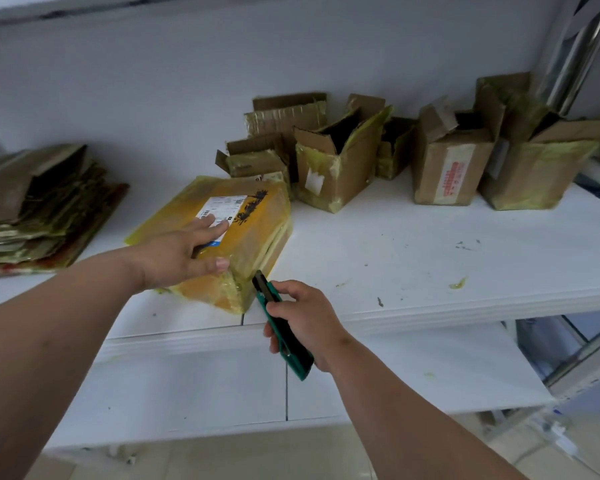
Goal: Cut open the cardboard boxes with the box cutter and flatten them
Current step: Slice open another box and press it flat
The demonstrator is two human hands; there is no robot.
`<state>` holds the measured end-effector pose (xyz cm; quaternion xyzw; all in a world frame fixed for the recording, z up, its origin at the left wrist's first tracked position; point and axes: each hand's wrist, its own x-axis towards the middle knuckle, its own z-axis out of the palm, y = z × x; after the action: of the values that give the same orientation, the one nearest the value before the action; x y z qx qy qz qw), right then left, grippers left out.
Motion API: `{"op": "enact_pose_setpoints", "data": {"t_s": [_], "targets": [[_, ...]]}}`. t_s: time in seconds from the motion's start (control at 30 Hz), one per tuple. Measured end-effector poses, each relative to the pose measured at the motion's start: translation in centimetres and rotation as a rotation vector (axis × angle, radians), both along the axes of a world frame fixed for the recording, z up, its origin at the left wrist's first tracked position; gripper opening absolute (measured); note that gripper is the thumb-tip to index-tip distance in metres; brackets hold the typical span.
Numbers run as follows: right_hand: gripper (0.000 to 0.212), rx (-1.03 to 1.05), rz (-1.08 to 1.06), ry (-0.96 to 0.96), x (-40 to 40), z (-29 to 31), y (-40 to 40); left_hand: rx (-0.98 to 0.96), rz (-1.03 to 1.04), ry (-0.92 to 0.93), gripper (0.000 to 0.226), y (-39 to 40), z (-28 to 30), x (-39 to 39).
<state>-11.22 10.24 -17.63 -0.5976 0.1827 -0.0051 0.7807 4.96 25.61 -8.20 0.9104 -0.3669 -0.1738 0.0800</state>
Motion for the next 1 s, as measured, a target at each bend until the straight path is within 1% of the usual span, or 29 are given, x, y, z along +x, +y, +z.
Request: {"op": "enact_pose_setpoints", "data": {"t_s": [0.07,0.17,0.27,0.37,0.47,0.53,0.57,0.6,0.63,0.7,0.77,0.87,1.0], "targets": [[0.034,-0.002,0.008,-0.010,-0.5,-0.2,0.2,-0.009,0.014,-0.028,0.089,-0.2,-0.1,-0.4],[0.031,-0.009,0.010,-0.018,-1.1,0.0,-0.1,-0.045,0.066,-0.099,0.082,-0.6,-0.3,-1.0],[0.027,0.005,-0.006,-0.020,-1.6,0.1,-0.4,-0.027,0.119,-0.202,0.092,-1.7,-0.6,-1.7],[0.025,0.025,-0.035,-0.014,-2.3,0.1,-0.9,-0.016,0.179,-0.312,0.094,-3.0,-1.1,-2.0],[0.026,0.028,-0.057,0.009,-3.6,0.2,-1.4,0.029,0.230,-0.358,0.097,-4.3,-1.2,-2.1],[0.029,-0.007,-0.057,0.020,-4.5,0.1,-1.3,0.083,0.213,-0.381,0.103,-4.7,-0.9,-2.0],[0.032,-0.053,-0.087,0.018,-4.9,-0.1,-1.1,0.107,0.182,-0.378,0.105,-4.7,-0.7,-1.9],[0.035,-0.144,-0.142,0.013,-5.0,-0.5,-1.0,0.120,0.143,-0.356,0.106,-4.5,-0.4,-1.7],[0.037,-0.283,-0.201,0.005,-5.0,-0.9,-0.9,0.120,0.111,-0.316,0.103,-4.1,-0.1,-1.5],[0.039,-0.590,-0.267,-0.024,-4.7,-1.6,-0.8,0.092,0.074,-0.245,0.086,-3.2,0.3,-1.1],[0.043,-0.801,-0.261,-0.074,-4.3,-1.4,-0.1,0.075,0.057,-0.253,0.076,-2.5,0.2,-1.0],[0.047,-0.979,-0.240,-0.142,-3.8,-0.8,1.3,0.109,0.027,-0.305,0.074,-2.4,-0.2,-0.9],[0.051,-1.077,-0.295,-0.102,-3.0,-0.9,2.1,0.106,0.002,-0.293,0.072,-2.3,-0.1,-0.7]]}}
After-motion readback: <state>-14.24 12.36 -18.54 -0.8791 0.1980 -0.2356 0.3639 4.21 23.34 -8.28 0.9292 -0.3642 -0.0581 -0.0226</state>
